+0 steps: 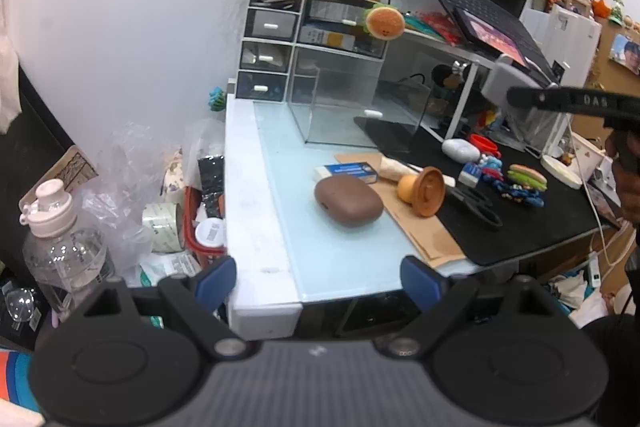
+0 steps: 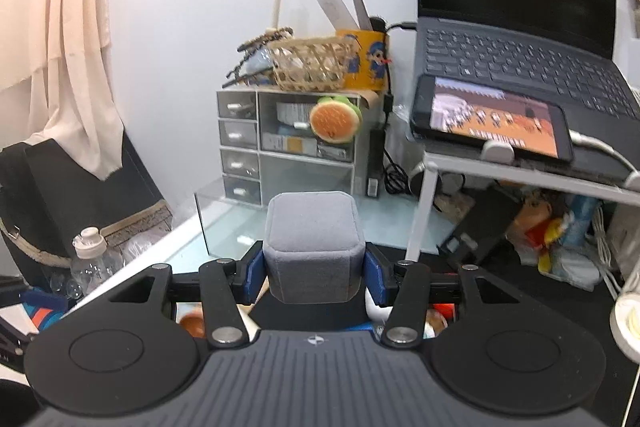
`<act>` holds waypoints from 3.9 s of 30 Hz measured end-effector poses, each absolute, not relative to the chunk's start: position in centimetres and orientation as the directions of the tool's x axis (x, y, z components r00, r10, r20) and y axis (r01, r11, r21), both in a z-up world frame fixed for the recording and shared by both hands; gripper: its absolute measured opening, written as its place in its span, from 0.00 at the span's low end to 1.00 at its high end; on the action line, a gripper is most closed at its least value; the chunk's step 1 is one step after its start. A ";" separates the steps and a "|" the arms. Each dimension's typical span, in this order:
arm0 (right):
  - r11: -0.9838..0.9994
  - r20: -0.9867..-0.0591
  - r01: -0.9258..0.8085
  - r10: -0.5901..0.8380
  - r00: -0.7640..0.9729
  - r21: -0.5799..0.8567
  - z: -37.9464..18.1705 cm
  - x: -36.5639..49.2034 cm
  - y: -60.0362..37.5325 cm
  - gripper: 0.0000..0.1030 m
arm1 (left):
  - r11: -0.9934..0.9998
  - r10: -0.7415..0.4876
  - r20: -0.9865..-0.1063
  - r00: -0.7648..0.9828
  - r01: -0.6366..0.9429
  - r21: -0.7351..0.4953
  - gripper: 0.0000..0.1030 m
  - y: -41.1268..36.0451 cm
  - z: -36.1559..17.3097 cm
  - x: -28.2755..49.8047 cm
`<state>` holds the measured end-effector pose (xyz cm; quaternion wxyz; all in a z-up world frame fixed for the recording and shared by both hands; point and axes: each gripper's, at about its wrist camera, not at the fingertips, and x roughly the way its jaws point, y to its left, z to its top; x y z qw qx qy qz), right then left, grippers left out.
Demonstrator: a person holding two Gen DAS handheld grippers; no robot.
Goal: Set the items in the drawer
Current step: 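Lift the gray cube box with the right gripper, then carry the gray cube box toward the open clear drawer, then lower the gray cube box into the clear drawer with the right gripper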
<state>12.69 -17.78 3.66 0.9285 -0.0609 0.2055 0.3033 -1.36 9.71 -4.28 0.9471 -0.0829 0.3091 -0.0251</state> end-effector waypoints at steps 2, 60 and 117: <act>0.800 -0.416 -0.600 0.550 0.725 0.012 4.1 13.2 -17.3 0.52 | 0.985 -0.098 -0.581 0.808 -0.005 -0.174 0.88 9.9 -4.3 -1.3; 0.590 -0.705 -0.807 0.575 0.416 0.006 2.6 28.5 -2.4 0.52 | 0.981 -0.028 -0.581 0.814 -0.089 -0.172 0.89 14.8 -4.6 3.0; 0.583 -0.823 -0.811 0.440 0.359 -0.042 1.4 32.9 0.4 0.31 | 0.981 -0.046 -0.594 0.803 -0.076 -0.179 0.89 14.9 -5.1 4.2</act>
